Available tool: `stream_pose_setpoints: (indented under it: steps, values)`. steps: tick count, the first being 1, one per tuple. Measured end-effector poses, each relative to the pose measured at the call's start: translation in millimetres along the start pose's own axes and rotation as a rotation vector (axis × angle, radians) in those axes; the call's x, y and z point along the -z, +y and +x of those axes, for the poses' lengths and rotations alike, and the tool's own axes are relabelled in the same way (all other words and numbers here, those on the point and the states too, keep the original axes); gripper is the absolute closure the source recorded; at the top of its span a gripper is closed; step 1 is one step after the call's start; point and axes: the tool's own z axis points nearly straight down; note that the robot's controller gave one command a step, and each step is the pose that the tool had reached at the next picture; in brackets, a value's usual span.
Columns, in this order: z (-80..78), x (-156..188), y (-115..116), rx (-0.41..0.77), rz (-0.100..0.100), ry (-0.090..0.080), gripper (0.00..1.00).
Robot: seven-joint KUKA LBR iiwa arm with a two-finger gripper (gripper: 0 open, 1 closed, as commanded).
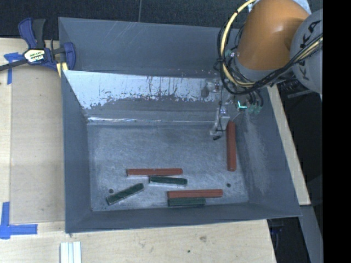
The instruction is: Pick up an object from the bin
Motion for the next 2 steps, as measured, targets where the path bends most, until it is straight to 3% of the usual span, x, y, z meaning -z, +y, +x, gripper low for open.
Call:
stream_pose_setpoints:
  steps: [1, 2]
  values:
    - [87.6, -105.8, 32.0, -0.092, -0.001, 0.014, 0.0]
    - [83.1, -100.9, 30.7, -0.093, -0.001, 0.001, 1.0]
